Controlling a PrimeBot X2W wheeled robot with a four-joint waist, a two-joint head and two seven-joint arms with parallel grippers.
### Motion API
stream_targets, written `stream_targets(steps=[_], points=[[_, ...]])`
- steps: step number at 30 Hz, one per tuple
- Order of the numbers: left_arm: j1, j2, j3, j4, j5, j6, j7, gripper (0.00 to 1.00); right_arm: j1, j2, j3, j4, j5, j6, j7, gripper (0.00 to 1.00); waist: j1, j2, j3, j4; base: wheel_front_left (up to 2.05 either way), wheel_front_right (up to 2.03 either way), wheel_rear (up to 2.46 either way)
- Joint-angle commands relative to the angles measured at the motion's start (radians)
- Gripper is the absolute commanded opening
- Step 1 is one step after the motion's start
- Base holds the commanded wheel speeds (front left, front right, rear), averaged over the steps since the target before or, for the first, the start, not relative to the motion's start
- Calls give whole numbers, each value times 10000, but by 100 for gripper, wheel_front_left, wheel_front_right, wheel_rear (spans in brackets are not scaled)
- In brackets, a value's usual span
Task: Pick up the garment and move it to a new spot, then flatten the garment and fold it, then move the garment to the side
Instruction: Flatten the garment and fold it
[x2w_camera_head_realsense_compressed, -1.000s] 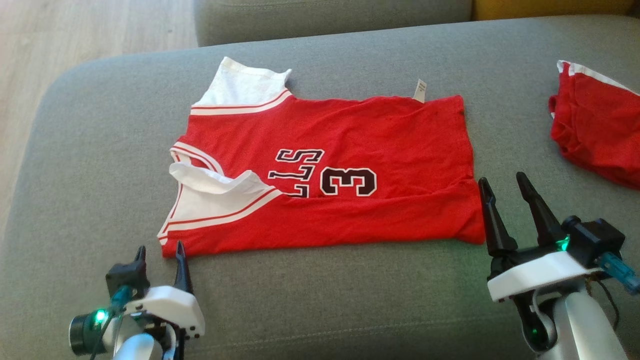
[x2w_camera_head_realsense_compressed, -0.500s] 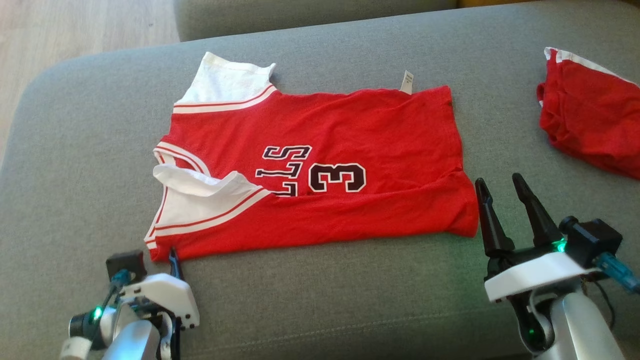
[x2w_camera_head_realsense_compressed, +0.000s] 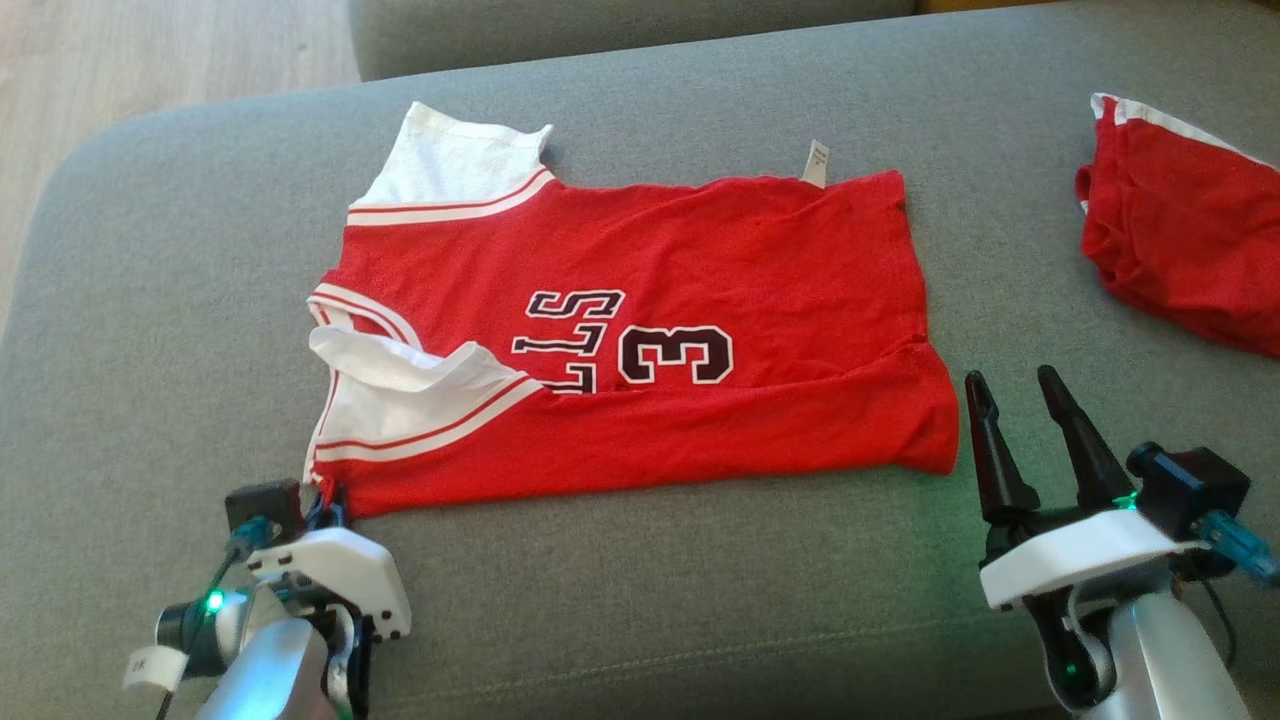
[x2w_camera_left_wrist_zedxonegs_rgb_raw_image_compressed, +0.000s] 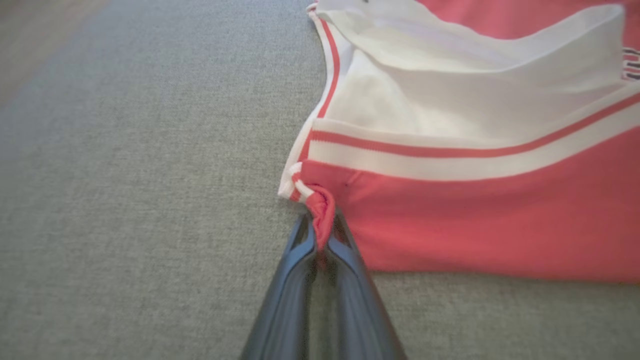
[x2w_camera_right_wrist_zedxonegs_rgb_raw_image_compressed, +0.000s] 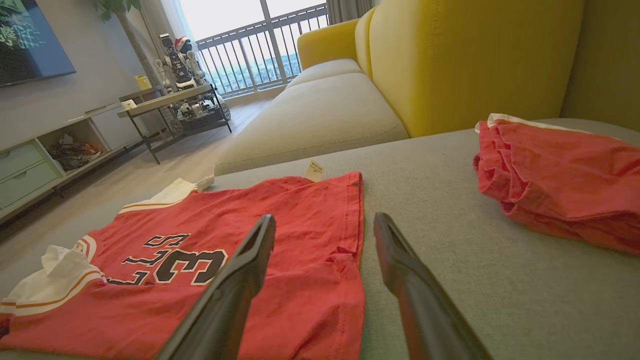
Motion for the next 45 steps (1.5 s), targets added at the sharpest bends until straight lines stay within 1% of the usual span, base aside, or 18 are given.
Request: stream_targets(steps=[1, 5, 11, 15, 17, 24, 25, 28, 32, 35, 36, 37, 38, 40, 45], points=[[-223, 170, 252, -16, -99, 13, 12, 0, -431, 23, 191, -266, -37, -4, -80, 100, 0, 0, -9, 14, 0, 0, 0], [-168, 264, 285, -422, 26, 84, -95, 0, -386, 23, 17, 69, 107, -4, 152, 100, 0, 0, -97, 121, 0, 0, 0], [298, 393, 364, -1750, 426, 358, -127, 0, -427, 24, -207, 1044, 1090, -4, 675, 100, 0, 0, -230, 386, 0, 0, 0], [691, 375, 335, -2528, 674, 480, -129, 0, -620, 24, -234, 2007, 1518, -4, 931, 100, 0, 0, -268, 604, 0, 0, 0], [813, 360, 324, -2789, 760, 535, -129, 0, -827, 24, -286, 2541, 1921, -4, 1005, 100, 0, 0, -273, 703, 0, 0, 0], [1010, 384, 276, -3214, 881, 593, -130, 0, -1739, 24, -253, 4514, 2828, -4, 904, 100, 0, 0, -281, 966, 0, 0, 0], [1014, 388, 267, -3237, 886, 598, -130, 0, -1869, 24, -223, 4807, 2900, -4, 869, 100, 0, 0, -278, 997, 0, 0, 0], [1028, 401, 244, -3310, 911, 647, -131, 0, -2204, 24, -97, 5623, 2555, -4, 680, 100, 0, 0, -277, 1055, 0, 0, 0], [1089, 461, 233, -3397, 937, 692, -131, 0, -2604, 24, 21, 6583, 2595, -4, 545, 100, 0, 0, -279, 1059, 0, 0, 0], [1112, 499, 241, -3436, 931, 713, -131, 0, -2854, 24, 346, 7111, 2721, -4, 482, 100, 0, 0, -278, 1039, 0, 0, 0], [1120, 508, 246, -3451, 927, 722, -131, 0, -2921, 24, 488, 7234, 2774, -4, 461, 67, 0, 0, -280, 1030, 0, 0, 0], [1130, 516, 249, -3463, 922, 729, -131, 0, -2979, 24, 647, 7325, 2795, -4, 430, 24, 0, 0, -283, 1019, 0, 0, 0], [1140, 527, 251, -3470, 918, 737, -131, 0, -3030, 24, 821, 7373, 2757, -4, 376, 0, 0, 0, -284, 1005, 0, 0, 0], [1152, 563, 213, -3446, 947, 756, -131, 0, -3112, 24, 977, 7445, 2630, -4, 244, 0, 0, 0, -298, 971, 0, 0, 0], [1196, 641, 153, -3377, 969, 780, -104, 0, -3270, 24, 734, 7621, 1998, -4, 41, 0, 0, 0, -363, 909, 0, 0, 0]])
